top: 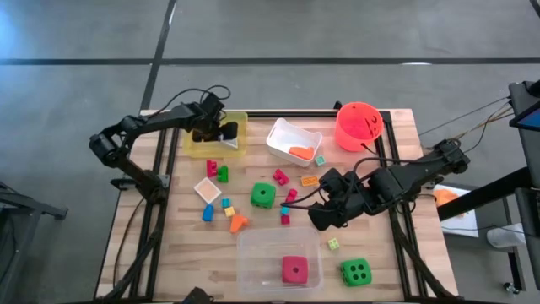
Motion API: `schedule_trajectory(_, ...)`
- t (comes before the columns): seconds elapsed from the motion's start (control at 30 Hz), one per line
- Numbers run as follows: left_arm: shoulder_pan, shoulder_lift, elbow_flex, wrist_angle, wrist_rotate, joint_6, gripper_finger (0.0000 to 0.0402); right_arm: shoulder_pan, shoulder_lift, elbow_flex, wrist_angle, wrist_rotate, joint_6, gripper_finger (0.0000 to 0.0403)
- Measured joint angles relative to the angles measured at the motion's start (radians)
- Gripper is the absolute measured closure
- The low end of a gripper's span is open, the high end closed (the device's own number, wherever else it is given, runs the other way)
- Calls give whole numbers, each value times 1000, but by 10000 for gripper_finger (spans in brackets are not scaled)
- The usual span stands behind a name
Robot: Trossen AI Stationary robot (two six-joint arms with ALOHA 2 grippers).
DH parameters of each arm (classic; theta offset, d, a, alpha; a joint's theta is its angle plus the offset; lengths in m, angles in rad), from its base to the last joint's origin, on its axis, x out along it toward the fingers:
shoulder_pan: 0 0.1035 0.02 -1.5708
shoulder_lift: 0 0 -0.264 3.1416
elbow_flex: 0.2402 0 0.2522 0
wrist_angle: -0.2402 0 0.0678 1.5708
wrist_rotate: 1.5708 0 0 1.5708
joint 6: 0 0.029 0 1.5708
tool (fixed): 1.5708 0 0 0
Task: Pick & Place Toys
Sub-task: Put the blue deck of cards into the yellow bin, then put the red game piece into the white bin
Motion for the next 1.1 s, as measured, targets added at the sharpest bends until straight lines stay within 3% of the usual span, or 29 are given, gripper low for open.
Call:
schedule_trajectory(0.57, 1, 69, -60, 23, -9, 1, 144, 0, 0, 0, 5, -42, 8, 7)
schedule_trajectory(1.1, 2, 26, -58, 14, 4, 28, 144, 0, 0, 0, 6, -57, 18, 7)
